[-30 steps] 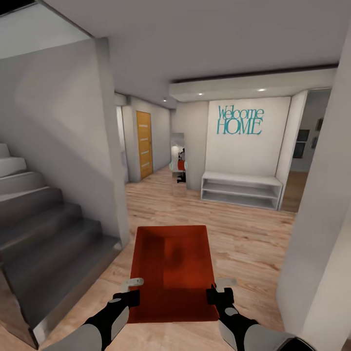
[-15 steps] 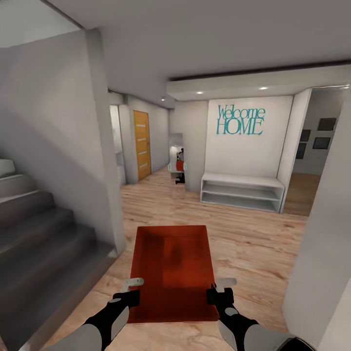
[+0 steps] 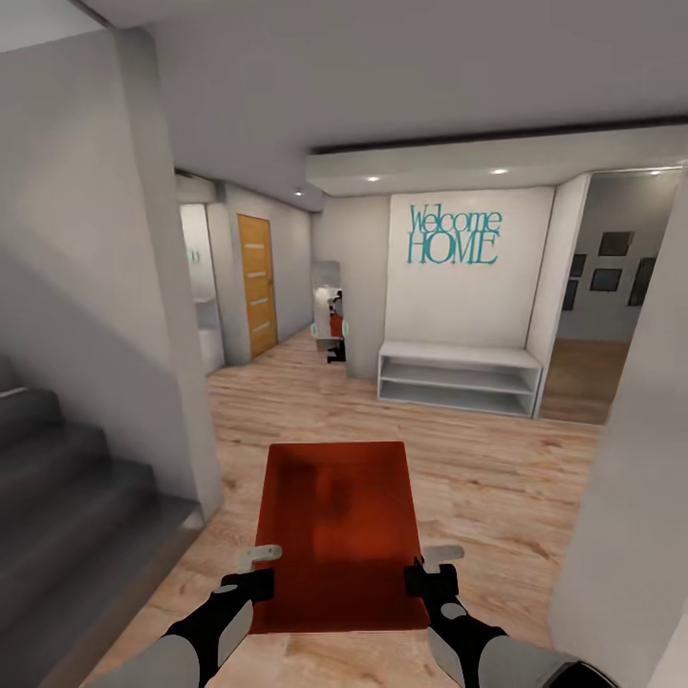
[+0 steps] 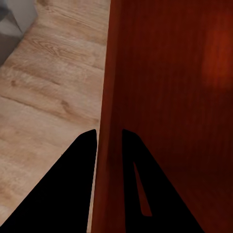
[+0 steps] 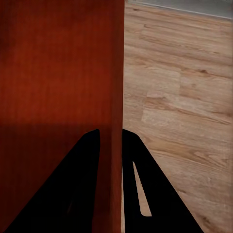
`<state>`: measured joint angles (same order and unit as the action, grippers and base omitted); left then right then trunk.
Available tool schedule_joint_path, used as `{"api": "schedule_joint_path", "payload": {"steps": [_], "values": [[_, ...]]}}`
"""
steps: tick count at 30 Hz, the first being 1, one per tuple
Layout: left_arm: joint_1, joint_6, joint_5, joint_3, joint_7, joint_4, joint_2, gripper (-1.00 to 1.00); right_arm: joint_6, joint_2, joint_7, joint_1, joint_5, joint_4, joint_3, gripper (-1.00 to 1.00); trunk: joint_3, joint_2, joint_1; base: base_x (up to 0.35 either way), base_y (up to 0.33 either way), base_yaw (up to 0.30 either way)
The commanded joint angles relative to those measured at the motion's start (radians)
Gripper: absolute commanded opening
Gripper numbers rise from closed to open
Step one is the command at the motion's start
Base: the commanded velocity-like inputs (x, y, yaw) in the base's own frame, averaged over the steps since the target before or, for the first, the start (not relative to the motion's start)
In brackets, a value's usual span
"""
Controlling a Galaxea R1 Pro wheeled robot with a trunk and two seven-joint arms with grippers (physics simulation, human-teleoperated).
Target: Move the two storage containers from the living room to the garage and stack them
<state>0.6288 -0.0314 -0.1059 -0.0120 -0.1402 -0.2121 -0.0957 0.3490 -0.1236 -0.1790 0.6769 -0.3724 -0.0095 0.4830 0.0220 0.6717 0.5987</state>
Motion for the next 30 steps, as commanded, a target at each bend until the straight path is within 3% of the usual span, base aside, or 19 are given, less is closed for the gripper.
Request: {"api": "schedule_joint_path", "payload": {"steps": [1, 30], "values": [[0.000, -0.004, 0.005, 0.015, -0.021, -0.003, 0.004, -1.00, -0.002, -0.001, 0.001, 0.001, 0.014, -0.003, -0.060, -1.00, 0.002, 0.002, 0.001, 0.322, 0.000, -0.001], [0.000, -0.004, 0.005, 0.015, -0.021, -0.003, 0.002, -1.00, -0.004, 0.000, 0.001, 0.001, 0.013, -0.003, -0.060, -1.00, 0.002, 0.002, 0.001, 0.322, 0.000, 0.000]]}}
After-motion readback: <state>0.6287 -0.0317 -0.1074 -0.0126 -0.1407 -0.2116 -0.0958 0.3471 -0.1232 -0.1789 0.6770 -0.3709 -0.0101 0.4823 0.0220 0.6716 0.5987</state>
